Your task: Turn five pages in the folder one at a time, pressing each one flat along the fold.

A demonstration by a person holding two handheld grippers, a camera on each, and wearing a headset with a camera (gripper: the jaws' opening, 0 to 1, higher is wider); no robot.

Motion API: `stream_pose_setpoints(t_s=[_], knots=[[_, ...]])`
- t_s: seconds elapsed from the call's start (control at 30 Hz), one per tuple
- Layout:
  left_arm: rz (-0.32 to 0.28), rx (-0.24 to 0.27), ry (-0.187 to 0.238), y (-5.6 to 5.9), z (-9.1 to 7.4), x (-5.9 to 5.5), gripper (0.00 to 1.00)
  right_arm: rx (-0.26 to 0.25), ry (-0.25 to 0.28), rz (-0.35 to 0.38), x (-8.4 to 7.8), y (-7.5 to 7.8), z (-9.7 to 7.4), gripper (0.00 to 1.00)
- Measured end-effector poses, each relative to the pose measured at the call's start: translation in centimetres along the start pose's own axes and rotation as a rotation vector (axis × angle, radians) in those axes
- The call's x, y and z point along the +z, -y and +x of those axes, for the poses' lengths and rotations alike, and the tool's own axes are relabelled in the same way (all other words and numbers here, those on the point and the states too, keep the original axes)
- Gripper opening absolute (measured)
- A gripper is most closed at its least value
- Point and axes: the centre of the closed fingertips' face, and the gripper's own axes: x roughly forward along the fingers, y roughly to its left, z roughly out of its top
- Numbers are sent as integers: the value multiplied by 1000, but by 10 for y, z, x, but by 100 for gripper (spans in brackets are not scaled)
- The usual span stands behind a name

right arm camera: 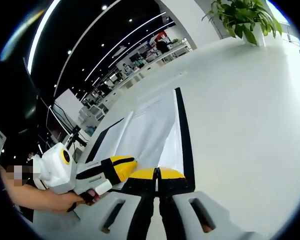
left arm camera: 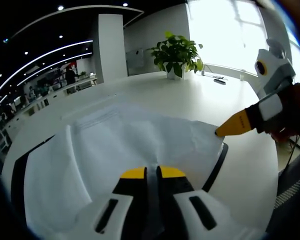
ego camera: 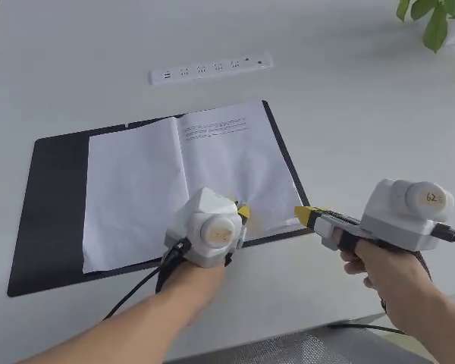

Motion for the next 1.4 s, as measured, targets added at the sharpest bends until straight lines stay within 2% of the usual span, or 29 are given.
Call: stream_pose_setpoints(t_s=[0.23, 0.3, 0.47, 0.53, 0.63, 0.73, 1.0, 1.1, 1.2, 1.27, 1.3, 1.4], knots=[[-19, -2, -10, -1, 0, 1, 7, -4, 18, -8, 5, -4, 0, 0], [-46, -5, -9, -1, -1, 1, 8, 2, 19, -16, 8, -7, 0, 0], [-39, -21, -32, -3, -5, 1, 8, 16, 28, -39, 14, -15, 0, 0], [-48, -18, -38, -5, -8, 0, 12, 25, 32, -44, 16, -18, -1, 0], [-68, -21, -42, -9, -18, 1, 14, 41, 43, -55, 18, -26, -3, 0], [-73, -27, -18, -12, -30, 9, 15, 61, 49, -69, 20, -35, -5, 0], [-81, -5, 35, -29, -62, 27, 18, 104, 68, -93, 25, -56, -12, 0], [-83, 7, 55, -36, -78, 34, 20, 137, 88, -102, 30, -70, -15, 0], [-111, 14, 74, -43, -91, 38, 21, 160, 97, -116, 32, -83, -15, 0], [-115, 27, 74, -47, -99, 39, 22, 179, 100, -124, 32, -95, -15, 0], [-134, 30, 88, -49, -106, 41, 22, 189, 100, -130, 31, -100, -14, 0], [-136, 50, 100, -56, -122, 41, 22, 218, 100, -147, 29, -116, -13, 0]])
